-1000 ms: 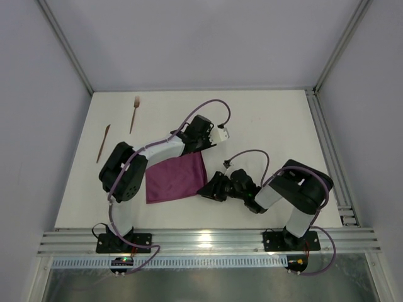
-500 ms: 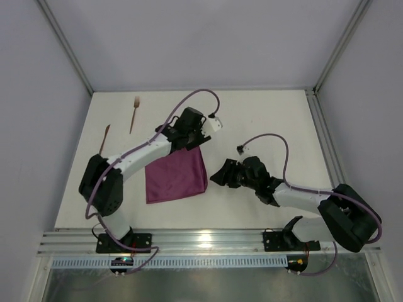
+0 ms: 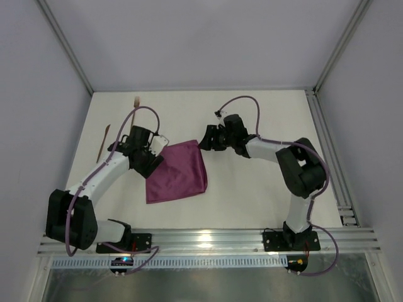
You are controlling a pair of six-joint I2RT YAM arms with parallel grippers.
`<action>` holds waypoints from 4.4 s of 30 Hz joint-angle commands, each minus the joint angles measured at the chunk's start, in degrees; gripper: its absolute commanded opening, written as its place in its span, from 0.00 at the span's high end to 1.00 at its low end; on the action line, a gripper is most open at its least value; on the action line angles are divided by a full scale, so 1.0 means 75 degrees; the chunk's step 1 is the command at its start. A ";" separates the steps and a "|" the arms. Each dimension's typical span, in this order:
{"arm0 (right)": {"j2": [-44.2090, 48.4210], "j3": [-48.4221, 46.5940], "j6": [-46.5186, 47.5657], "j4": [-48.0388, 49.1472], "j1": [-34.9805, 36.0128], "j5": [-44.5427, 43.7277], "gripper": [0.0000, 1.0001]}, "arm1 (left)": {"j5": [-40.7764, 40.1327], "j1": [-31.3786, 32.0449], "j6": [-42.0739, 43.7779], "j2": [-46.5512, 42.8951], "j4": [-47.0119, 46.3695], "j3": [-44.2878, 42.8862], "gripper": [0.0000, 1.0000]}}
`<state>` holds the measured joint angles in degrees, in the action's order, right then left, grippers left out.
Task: Fold the napkin into a case and place the utensils inside
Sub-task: Turn over the upper triangle folded napkin at the center of the board, then fold the lower triangle-folded napkin at the center of the board.
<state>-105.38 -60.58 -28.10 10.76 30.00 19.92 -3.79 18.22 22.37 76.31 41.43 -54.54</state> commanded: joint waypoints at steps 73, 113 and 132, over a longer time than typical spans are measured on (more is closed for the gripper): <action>0.4607 0.3155 1.0154 -0.2878 0.3664 -0.1190 0.39 | 0.1232 0.1426 0.2068 -0.3320 -0.0168 0.3241 0.29; 0.1969 0.2487 1.1353 -0.3182 0.3863 -0.2469 0.85 | 0.1888 0.1344 0.2197 -0.2898 0.0429 0.2585 0.31; 0.3070 0.2663 1.0122 -0.2970 0.3162 -0.0666 0.96 | 0.3120 0.1672 0.3216 -0.2231 -0.0624 0.2608 0.25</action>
<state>-85.38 -39.72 50.39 -10.20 55.11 9.91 17.23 29.45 43.94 58.43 42.57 -35.70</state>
